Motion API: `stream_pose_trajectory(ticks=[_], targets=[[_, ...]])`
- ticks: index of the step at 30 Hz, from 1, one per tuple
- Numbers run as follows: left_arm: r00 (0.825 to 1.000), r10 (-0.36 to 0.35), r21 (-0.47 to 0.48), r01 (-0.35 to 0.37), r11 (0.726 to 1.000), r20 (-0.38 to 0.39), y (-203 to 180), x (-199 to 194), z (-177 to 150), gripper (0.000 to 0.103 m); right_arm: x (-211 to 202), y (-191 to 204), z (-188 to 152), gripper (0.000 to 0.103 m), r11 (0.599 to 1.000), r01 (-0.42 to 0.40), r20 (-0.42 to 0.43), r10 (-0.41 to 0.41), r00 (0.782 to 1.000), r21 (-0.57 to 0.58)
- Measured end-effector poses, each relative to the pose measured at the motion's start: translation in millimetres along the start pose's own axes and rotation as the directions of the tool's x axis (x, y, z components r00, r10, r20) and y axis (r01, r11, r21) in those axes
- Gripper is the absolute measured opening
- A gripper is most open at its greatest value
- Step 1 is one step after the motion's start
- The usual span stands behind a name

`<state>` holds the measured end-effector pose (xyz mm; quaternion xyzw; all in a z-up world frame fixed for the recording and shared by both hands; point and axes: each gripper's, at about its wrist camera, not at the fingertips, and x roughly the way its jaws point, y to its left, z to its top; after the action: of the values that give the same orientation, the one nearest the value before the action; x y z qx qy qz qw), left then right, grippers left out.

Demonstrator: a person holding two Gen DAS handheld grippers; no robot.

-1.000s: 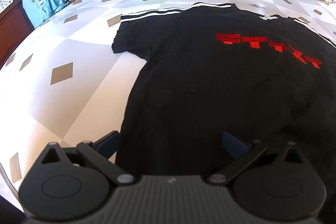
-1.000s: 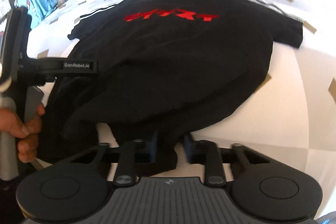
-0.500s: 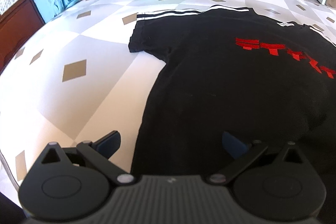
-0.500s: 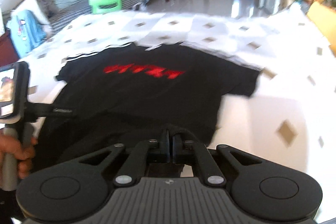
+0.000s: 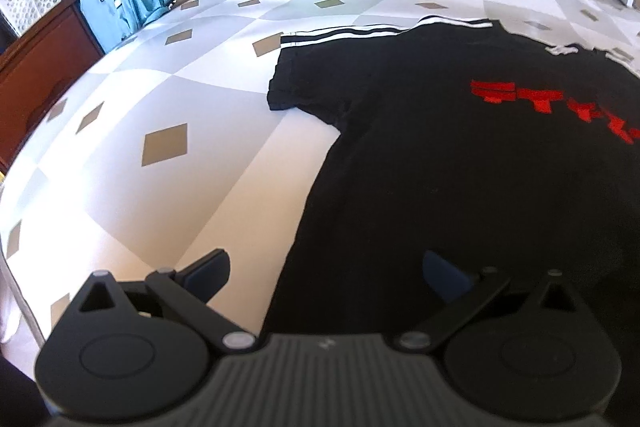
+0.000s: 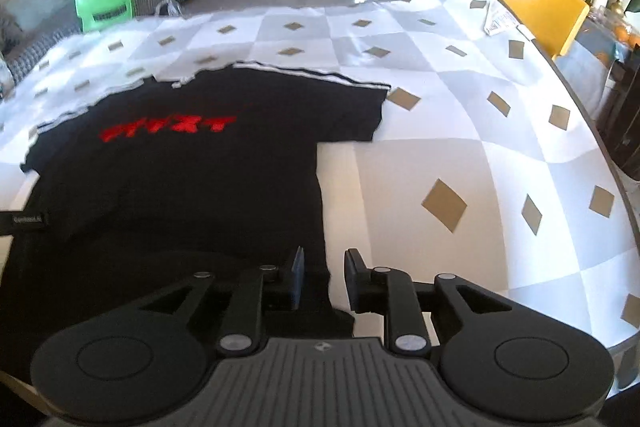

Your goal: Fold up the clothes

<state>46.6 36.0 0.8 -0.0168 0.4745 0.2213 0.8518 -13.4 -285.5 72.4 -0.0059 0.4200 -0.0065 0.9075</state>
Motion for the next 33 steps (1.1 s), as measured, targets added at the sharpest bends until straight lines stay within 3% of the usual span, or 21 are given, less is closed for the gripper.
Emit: stream_pose_trajectory(ticks=[6,13,16,22,33], targets=[[0.999,-0.023,0.023,0.023,0.999,0.024,-3.6,-6.1,0.3,0.103,-3.3,17.6,-0.6,0.032,0.990,-0.136,0.027,0.137,0.990,-0.045],[0.998,-0.060,0.045,0.058,0.997,0.027,-8.5,-9.1,-0.5,0.103,12.5,55.1,-16.4,0.038,0.916,-0.362,-0.133,0.342,0.930,-0.173],[0.998,-0.066,0.047,0.065,0.997,0.023,-10.1,-8.4,-0.6,0.103,19.1,67.5,-25.1,0.042,0.897,-0.381,-0.181,0.346,0.920,-0.222],[0.997,-0.071,0.050,0.070,0.996,0.020,-11.6,-7.8,-1.1,0.103,36.1,76.4,-32.7,0.049,0.900,-0.377,-0.215,0.332,0.918,-0.220],[0.997,-0.071,0.065,0.070,0.995,0.011,-12.1,-6.5,-3.6,0.103,48.8,101.6,-46.4,0.053,0.879,-0.284,-0.181,0.230,0.956,-0.384]])
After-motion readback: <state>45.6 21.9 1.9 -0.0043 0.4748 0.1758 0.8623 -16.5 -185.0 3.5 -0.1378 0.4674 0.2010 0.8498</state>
